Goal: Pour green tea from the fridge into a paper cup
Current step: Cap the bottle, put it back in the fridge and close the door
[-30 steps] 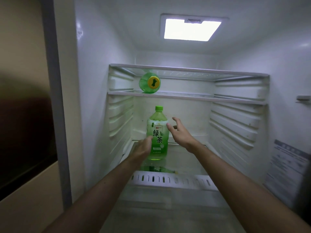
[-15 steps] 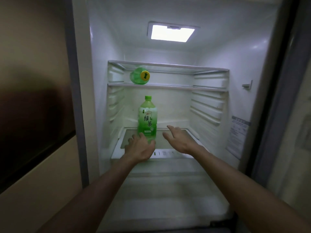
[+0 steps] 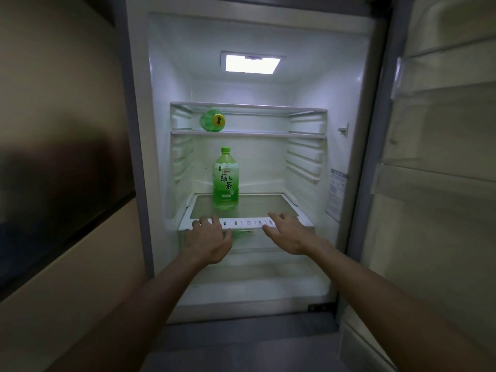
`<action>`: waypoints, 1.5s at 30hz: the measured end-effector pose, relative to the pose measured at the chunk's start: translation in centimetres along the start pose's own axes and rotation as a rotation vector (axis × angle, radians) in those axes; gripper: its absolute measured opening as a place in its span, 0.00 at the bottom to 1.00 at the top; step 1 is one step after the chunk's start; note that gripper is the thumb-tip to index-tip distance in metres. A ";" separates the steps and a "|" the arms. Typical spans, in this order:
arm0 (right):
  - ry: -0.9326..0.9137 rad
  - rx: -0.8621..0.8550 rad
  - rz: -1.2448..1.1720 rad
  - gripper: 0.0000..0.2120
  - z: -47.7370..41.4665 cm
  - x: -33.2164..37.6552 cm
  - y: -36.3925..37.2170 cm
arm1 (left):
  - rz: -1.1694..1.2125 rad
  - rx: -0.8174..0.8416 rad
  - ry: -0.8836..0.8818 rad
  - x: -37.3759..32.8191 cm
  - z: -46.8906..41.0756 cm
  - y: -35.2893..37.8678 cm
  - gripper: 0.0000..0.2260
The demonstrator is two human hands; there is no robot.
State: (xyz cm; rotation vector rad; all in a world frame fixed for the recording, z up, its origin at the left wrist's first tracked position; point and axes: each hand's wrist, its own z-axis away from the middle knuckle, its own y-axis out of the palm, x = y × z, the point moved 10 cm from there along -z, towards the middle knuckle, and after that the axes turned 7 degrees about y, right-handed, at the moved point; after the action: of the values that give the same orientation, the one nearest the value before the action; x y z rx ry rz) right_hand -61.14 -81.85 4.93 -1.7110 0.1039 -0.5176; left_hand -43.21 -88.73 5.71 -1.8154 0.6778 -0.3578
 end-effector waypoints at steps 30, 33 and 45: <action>-0.104 0.007 0.079 0.27 32.4 0.4 -5.6 | -0.343 -0.180 0.084 -11.8 28.1 -13.6 0.22; -0.101 -0.001 0.072 0.26 34.2 0.6 -6.3 | -0.350 -0.182 0.092 -11.7 29.6 -14.7 0.22; -0.073 -0.002 0.083 0.28 40.9 3.0 -6.9 | -0.361 -0.133 0.118 -10.4 36.5 -16.7 0.23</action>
State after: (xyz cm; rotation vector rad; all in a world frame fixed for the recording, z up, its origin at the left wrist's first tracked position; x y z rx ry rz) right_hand -43.81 -44.12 7.58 -1.7183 0.1224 -0.3936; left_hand -26.83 -50.83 9.62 -2.0582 0.4592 -0.6769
